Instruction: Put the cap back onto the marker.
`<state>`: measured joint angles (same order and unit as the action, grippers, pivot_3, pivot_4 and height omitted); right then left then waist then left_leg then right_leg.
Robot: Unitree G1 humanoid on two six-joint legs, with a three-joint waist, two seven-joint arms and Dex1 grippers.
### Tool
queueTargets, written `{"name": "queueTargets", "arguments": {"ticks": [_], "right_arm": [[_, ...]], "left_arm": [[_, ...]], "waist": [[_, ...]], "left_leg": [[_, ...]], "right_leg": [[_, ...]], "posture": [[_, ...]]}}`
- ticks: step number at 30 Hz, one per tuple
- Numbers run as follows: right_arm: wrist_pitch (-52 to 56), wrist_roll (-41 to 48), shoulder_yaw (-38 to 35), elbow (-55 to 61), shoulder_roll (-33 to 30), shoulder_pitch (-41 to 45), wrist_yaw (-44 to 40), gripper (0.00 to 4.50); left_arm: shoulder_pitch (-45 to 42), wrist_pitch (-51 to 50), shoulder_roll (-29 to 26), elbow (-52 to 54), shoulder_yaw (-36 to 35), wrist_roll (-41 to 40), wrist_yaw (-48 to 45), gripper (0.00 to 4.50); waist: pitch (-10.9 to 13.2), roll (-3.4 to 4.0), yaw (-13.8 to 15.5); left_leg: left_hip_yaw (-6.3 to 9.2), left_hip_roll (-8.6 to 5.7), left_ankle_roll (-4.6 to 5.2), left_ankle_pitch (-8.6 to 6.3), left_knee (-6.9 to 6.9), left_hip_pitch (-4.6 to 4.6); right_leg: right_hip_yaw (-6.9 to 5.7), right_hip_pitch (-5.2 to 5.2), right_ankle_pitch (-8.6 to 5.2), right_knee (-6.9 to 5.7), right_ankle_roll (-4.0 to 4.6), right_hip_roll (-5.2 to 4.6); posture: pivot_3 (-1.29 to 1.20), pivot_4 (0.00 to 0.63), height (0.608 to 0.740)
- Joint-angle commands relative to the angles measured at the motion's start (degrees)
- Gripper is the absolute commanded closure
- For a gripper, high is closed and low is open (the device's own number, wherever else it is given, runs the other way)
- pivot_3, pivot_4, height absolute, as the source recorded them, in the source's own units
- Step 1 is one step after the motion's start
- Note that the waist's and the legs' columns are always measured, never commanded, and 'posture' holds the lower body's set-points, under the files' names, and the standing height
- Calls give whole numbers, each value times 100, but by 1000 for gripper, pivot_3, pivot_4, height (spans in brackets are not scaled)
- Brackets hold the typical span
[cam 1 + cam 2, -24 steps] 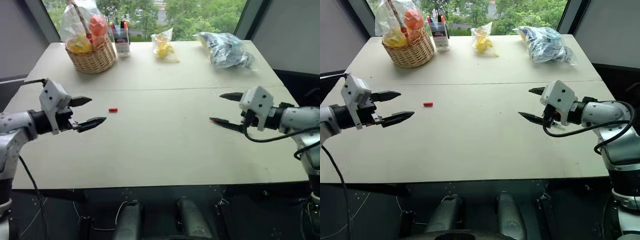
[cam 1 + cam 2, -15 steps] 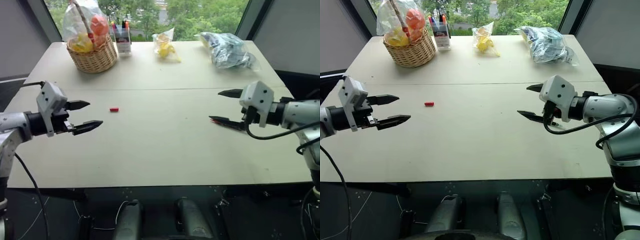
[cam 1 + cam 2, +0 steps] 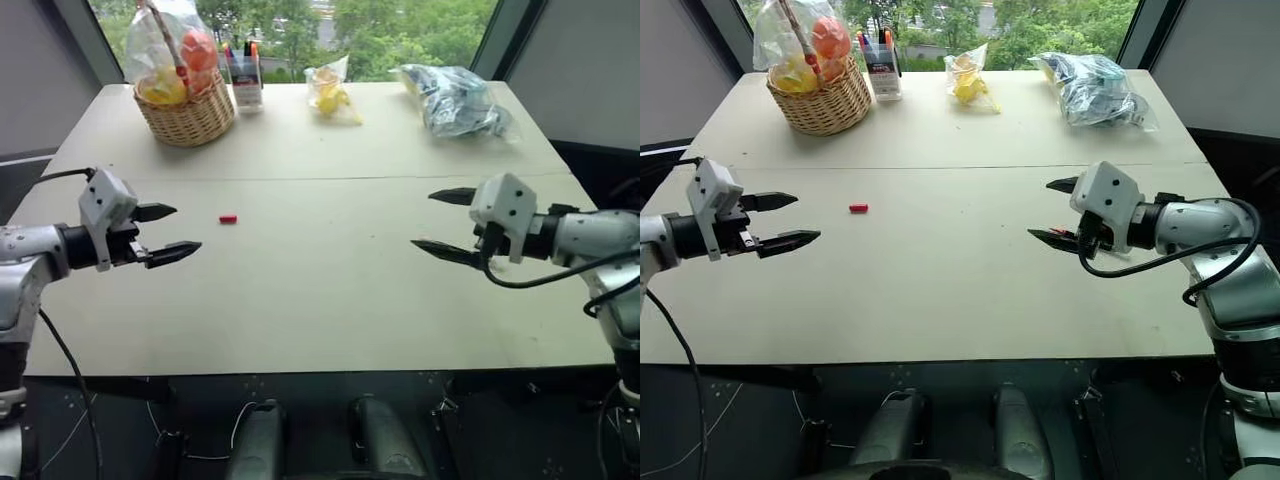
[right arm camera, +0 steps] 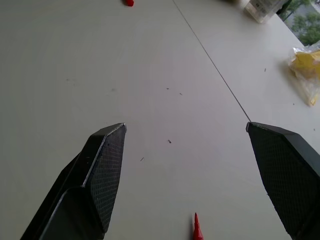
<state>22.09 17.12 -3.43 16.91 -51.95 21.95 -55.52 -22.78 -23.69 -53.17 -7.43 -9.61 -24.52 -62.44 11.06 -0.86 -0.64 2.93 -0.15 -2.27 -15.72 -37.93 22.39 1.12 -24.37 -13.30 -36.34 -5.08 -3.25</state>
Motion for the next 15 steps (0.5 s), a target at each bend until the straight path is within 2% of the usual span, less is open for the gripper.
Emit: {"name": "queueTargets", "arguments": {"ticks": [1, 9, 15], "right_arm": [[38, 37, -99, 323, 74, -83, 150, 515], [209, 27, -396, 826, 51, -780, 406, 515], [542, 47, -942, 1354, 126, -1416, 846, 515]], "left_arm": [[-508, 540, 241, -832, 249, 378, -15, 35], [-2040, 1916, 1346, -3570, 823, 1496, 822, 35], [-2782, 2693, 1832, -4921, 1159, 2173, 1306, 35]], "waist": [[-1, -2, 5], [-2, -5, 13], [-2, -7, -1]], "left_leg": [[0, 0, 0, 0, -1, 0], [4, -5, 0, 0, -11, 6], [4, -7, 0, 0, -11, 6]], "right_leg": [[-1, 0, 0, 0, 0, 0], [-4, 2, 10, -2, -18, 0], [-4, 1, 12, -3, -21, -2]], "posture": [[0, 150, 740], [0, 150, 740], [0, 150, 740]]}}
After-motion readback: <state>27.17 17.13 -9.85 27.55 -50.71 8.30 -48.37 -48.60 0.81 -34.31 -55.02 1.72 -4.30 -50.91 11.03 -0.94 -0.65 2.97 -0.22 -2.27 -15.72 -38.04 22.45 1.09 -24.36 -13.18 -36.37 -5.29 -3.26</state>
